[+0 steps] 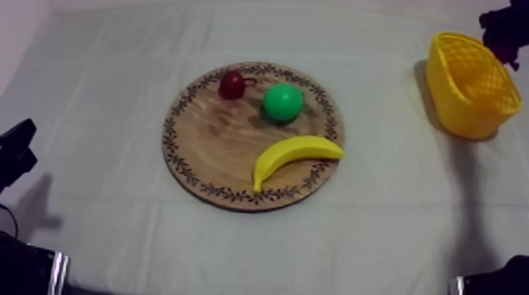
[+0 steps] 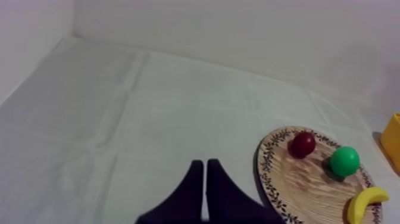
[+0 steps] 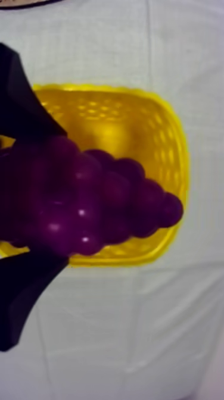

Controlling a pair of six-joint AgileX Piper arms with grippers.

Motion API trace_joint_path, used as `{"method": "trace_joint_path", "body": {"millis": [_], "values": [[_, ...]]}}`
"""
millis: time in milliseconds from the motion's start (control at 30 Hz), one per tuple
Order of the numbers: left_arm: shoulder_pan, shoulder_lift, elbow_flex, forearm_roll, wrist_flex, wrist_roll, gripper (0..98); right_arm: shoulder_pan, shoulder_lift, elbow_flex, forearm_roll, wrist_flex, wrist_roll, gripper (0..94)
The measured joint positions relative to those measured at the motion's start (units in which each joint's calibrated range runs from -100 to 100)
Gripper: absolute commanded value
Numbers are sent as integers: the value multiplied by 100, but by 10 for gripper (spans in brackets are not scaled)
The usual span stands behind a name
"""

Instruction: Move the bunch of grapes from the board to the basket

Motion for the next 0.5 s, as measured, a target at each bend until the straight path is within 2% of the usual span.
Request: {"method": "trace_joint_path", "body": {"millis": [233, 400, 500], "values": [[0, 0, 0, 0, 0, 0, 1, 64, 630, 58, -74, -68, 33, 445], [0, 0, 0, 0, 0, 0, 1, 83, 1006, -62, -208, -86, 187, 583], [0, 0, 0, 0, 0, 0, 1, 95, 1215, -163, -240, -92, 283, 632]]}}
